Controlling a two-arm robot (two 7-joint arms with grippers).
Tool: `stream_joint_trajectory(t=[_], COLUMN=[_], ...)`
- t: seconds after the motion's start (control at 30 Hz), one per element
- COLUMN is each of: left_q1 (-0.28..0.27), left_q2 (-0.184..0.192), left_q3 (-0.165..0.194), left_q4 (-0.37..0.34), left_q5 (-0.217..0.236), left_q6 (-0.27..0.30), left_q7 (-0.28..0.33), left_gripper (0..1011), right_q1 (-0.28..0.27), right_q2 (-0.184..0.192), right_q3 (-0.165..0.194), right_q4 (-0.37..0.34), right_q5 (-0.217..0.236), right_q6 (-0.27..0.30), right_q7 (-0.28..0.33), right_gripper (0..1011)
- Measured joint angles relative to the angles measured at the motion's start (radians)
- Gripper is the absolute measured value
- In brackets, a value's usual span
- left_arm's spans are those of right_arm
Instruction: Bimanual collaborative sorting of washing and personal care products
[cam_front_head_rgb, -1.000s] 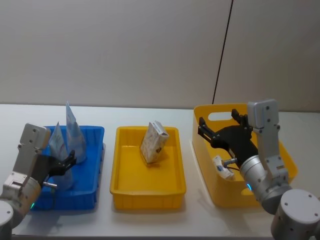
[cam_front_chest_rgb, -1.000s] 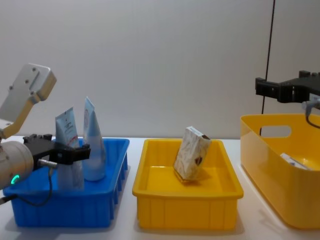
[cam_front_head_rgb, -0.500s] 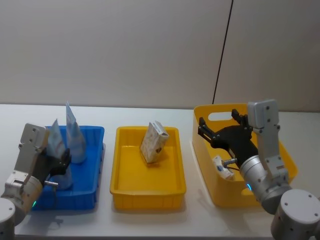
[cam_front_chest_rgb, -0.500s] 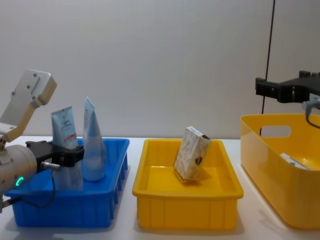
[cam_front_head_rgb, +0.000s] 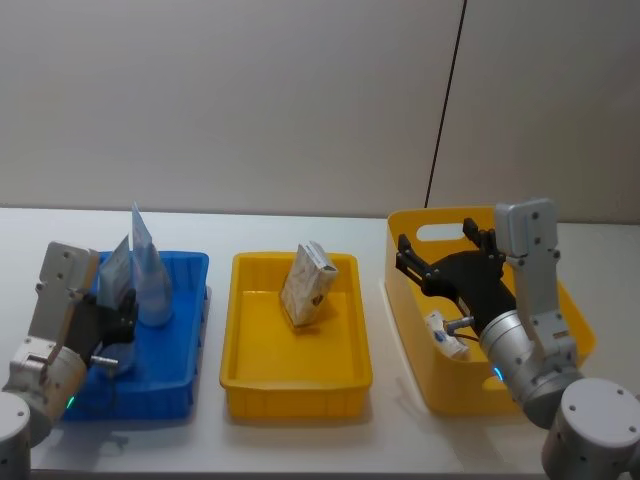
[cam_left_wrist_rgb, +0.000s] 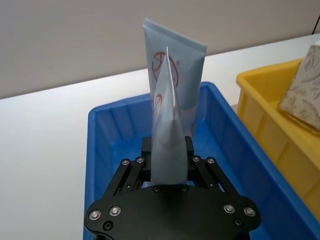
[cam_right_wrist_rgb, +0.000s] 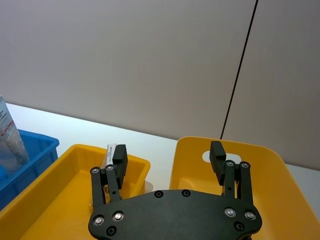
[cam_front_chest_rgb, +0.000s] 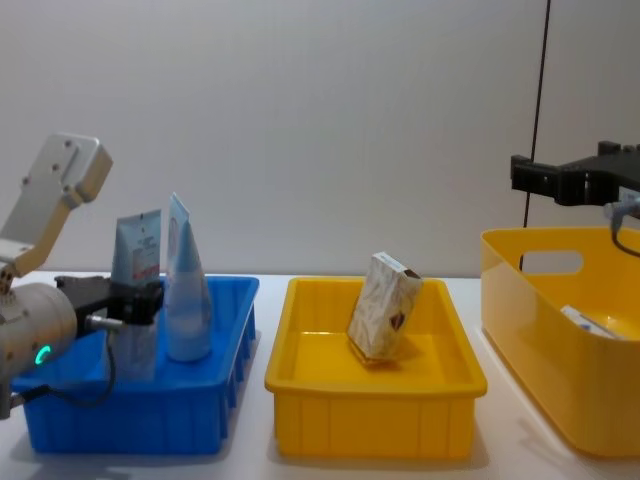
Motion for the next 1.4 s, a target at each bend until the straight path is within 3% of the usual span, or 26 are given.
stream_joint_trajectory(t=[0.23,0.93,1.23,1.4], left_q1=[0.015,0.114,0.127,0.124], left_q2=[0.0,0.014,0.017,0.011], left_q3=[-0.013,-0.06,-0.059,-0.04], left_q4=[-0.052,-0.32,-0.375,-0.396], left_q5=[-0.006,-0.06,-0.085,-0.092], left_q6=[-0.021,-0.044,-0.044,-0.046], left_q7=[-0.009,-0.067,-0.124,-0.162], left_gripper=[284,264,264,264], right_q1=[0.0,0.0,0.0,0.0], right_q2=[0.0,0.0,0.0,0.0], right_q3=[0.0,0.0,0.0,0.0], right_q4=[0.0,0.0,0.0,0.0], right_q5=[0.0,0.0,0.0,0.0], right_q6=[0.0,0.0,0.0,0.0], right_q7=[0.0,0.0,0.0,0.0], right_gripper=[1004,1004,1004,1004])
